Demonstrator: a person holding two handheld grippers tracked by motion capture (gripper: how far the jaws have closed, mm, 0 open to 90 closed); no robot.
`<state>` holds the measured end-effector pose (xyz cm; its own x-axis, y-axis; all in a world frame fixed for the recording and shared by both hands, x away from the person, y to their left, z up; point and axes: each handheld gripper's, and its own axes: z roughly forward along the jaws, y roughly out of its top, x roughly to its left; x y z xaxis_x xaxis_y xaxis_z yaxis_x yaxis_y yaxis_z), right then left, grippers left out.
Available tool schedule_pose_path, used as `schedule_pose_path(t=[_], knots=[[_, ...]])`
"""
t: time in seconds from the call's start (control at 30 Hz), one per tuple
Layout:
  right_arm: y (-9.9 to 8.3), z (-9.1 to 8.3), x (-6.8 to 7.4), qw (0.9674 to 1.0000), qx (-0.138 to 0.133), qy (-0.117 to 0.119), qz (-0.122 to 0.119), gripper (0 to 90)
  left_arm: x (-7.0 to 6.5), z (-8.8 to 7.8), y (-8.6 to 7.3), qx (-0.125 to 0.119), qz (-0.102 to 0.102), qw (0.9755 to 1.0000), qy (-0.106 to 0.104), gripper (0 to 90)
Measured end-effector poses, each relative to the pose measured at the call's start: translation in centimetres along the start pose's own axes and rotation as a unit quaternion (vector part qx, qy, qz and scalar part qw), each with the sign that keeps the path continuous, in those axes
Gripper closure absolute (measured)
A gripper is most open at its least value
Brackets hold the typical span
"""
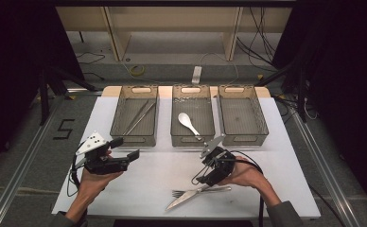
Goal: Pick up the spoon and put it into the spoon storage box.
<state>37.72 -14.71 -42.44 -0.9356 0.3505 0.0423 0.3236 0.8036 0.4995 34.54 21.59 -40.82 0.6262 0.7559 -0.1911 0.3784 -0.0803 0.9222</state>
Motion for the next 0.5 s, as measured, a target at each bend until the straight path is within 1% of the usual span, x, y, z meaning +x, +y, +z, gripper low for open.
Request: schedule_pose_path(t=[0.17,0.2,0.23,0.43,0.5], knots=[[-0.1,0.5,0.2,0.9998,0.018,0.002,-0.009,33.5,0.0,0.0,0.0,0.000,0.001,1.0000,0.000,15.7],[-0.1,0.6,0.4,0.9998,0.017,0.002,-0.007,33.8,0.0,0.0,0.0,0.000,0.001,1.0000,0.000,15.7],[-0.1,0.6,0.4,0.9997,0.018,0.005,-0.013,33.8,0.0,0.0,0.0,0.000,0.000,1.0000,0.000,15.7],[-0.3,1.1,0.7,0.9995,0.030,0.006,-0.009,34.8,0.0,0.1,0.0,0.001,-0.001,1.0000,0.001,15.7],[-0.3,1.2,0.7,0.9993,0.033,0.009,-0.013,34.9,0.0,0.1,0.0,0.002,0.000,1.0000,0.001,15.7]])
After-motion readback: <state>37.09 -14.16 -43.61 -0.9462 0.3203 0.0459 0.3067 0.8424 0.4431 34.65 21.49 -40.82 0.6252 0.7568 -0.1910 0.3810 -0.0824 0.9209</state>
